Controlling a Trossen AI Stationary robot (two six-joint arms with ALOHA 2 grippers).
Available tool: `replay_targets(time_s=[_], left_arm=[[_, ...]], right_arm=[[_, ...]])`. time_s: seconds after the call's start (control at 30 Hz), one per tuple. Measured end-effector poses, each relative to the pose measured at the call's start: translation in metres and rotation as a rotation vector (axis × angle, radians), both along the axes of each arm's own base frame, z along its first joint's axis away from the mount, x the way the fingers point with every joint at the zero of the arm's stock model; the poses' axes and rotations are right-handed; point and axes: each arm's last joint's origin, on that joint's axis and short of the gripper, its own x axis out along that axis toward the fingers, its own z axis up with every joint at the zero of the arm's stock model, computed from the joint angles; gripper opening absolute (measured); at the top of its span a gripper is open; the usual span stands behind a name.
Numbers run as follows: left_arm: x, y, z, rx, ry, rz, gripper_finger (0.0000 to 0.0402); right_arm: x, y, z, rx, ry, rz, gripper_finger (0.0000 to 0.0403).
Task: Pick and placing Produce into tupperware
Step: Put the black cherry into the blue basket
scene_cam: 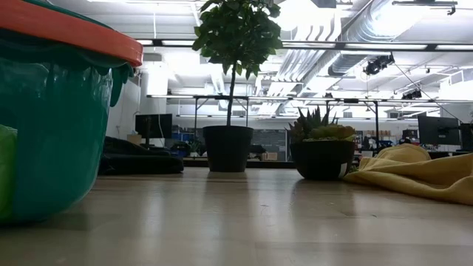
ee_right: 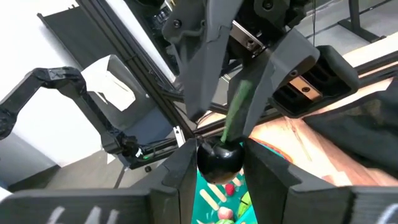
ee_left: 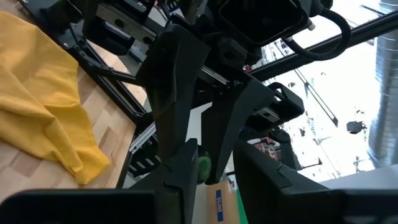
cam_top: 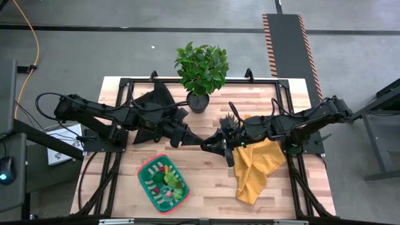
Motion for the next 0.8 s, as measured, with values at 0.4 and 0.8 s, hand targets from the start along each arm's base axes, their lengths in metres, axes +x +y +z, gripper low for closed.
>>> replay_targets(time_s=[0.4, 0.8], left_arm=[[-0.0003, 0.0002, -0.0015, 0.007, 0.015, 0.003, 0.0045], [-0.0002, 0.0003, -0.0017, 0.033, 0.013, 0.004, 0.0003]], right_arm=[[0.0000, 0.0000, 0.0000, -0.001, 0.000, 0.001, 0.0105], [0.0000, 0.0001, 0.0001, -0.002, -0.001, 0.002, 0.0105]])
